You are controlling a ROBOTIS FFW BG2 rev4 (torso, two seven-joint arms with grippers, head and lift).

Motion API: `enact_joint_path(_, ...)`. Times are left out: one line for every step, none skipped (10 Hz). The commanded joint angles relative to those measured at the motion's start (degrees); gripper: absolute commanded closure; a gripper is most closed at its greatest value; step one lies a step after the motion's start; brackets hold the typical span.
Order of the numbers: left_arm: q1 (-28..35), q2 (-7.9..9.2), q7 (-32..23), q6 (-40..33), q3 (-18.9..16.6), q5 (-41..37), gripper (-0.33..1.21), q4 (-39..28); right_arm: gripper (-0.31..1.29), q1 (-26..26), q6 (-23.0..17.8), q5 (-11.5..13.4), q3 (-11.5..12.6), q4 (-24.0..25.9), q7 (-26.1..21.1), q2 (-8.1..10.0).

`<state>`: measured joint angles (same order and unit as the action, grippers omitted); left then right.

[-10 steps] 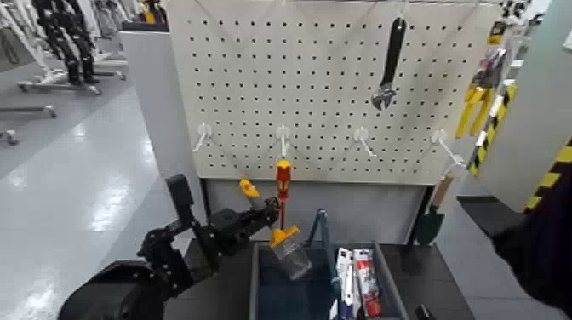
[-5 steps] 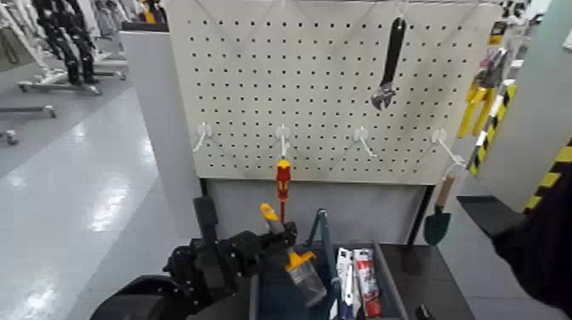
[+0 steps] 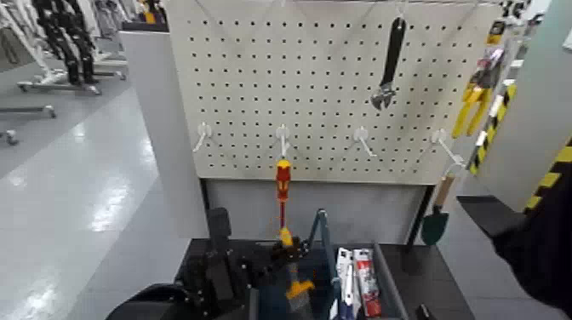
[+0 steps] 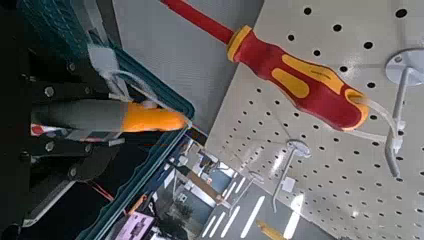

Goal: Put the yellow paint brush into the crate.

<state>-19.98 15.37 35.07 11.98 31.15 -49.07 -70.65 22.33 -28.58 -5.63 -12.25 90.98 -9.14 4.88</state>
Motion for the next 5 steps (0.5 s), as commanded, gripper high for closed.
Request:
enact_joint_path(0.12,0.19,-1.05,-0.64,0.31,-0.32,0.06,-0.72,0.13,-0.01,-0.16,-0.18,0.04,-0.10,0.00,0.04)
enact_joint_path(0.47,0.37,-2.55,-1.52,0.05,-0.32,0.08,-1.42,0.13,0.08,-0.25,-0.26,0.12,-0.19,0.00,0.04)
enact_joint_path(0.91,0.63,-3.86,-1.78,-0.74,1.17,0.08,-3.01,0.13,0.08,-0.25,-0.26,0.12,-0.10,0.00,0.04)
enact_joint_path(2.05,0.72,-5.97,-1.87,-2.50,3.81,0.08,-5.38,0.13,0.08,-0.25,-0.26,0.12,-0.10,0.00,0.04)
enact_joint_path(3.20,0.89,-8.00,-2.40,-4.08,6.71,0.08,-7.84,0.13,0.08,-0.25,-0.26,0.21,-0.10,0.00,0.04)
